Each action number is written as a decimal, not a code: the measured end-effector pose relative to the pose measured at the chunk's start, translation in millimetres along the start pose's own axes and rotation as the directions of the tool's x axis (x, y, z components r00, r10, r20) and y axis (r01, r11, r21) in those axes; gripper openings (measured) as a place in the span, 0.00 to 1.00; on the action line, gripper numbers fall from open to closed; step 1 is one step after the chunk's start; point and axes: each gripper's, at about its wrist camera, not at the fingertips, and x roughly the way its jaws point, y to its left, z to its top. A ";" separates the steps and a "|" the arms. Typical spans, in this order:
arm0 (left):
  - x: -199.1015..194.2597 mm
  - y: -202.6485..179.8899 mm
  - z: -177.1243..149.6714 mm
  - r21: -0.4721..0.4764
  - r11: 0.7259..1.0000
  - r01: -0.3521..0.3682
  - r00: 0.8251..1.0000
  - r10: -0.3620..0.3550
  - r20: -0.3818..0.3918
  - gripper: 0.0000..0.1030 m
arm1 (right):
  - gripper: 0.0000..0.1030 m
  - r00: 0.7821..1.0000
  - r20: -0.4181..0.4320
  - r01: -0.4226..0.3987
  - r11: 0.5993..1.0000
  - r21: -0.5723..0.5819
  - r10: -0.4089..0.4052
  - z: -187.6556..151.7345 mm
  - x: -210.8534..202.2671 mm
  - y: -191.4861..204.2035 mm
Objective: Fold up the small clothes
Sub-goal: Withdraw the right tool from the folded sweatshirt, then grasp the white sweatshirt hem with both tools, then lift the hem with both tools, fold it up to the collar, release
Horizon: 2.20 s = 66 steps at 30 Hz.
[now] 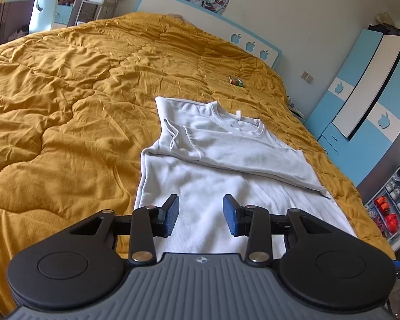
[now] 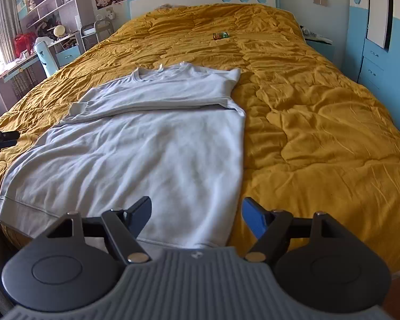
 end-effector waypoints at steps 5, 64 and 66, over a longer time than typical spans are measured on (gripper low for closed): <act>-23.0 25.9 -6.8 -0.076 0.997 -0.031 0.995 0.024 -0.093 0.43 | 0.67 0.996 -0.056 -0.064 0.980 0.187 0.076 -10.5 0.1 -45.7; -48.3 25.6 3.0 -0.302 0.904 0.301 0.941 -0.333 -0.059 0.04 | 0.03 0.825 0.314 -0.565 0.673 0.477 0.470 28.2 -12.5 -46.7; -45.2 22.3 12.6 -0.301 0.899 0.319 0.941 -0.337 -0.009 0.04 | 0.03 0.808 0.356 -0.588 0.675 0.445 0.469 38.5 -11.3 -42.3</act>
